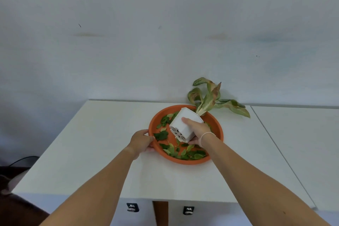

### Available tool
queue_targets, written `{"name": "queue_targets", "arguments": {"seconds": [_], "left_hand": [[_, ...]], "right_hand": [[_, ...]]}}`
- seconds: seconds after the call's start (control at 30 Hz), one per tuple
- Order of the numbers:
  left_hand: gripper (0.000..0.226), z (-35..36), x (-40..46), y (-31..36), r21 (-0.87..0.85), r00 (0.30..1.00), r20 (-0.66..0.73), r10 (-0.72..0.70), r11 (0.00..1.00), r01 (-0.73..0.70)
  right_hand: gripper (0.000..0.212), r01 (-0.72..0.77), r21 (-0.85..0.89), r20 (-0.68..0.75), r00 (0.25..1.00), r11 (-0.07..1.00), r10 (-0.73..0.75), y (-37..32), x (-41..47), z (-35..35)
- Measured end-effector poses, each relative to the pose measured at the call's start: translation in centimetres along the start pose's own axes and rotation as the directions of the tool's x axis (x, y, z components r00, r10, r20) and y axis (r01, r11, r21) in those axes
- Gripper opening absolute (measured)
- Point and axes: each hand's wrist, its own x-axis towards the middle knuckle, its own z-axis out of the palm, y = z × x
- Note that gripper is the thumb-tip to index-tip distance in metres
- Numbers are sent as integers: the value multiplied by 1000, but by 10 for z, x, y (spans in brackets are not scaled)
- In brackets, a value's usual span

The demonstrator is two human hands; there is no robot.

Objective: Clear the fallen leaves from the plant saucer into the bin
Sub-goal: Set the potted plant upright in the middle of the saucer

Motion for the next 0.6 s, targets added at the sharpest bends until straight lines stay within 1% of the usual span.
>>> {"name": "queue_targets", "arguments": {"seconds": [0.23,0.3,0.33,0.43,0.53,0.6], "left_hand": [[39,-2,4,-1,-18,1000,23,-2,1000,2],[40,-1,4,0,-29,1000,23,-1,1000,2],[40,-1,5,-1,-34,1000,23,-1,999,2],[42,-1,5,-1,-31,1000,24,2,1000,-2],[41,-1,6,-3,-38,1000,28,3,999,-2],[41,-2,8,-4,-44,1000,26,5,999,-3]], "right_hand": [[91,142,-82,-137,979,986,-152,-4,-2,-4],[96,204,-132,-158,962,970,-224,-3,-2,-5],[95,243,-157,-162,950,957,-268,-3,-3,-4],[88,377,-202,-145,901,904,-408,3,-2,-3],[90,488,-278,-102,841,827,-531,13,1,-1],[89,538,-305,-72,810,786,-582,19,5,0]]}}
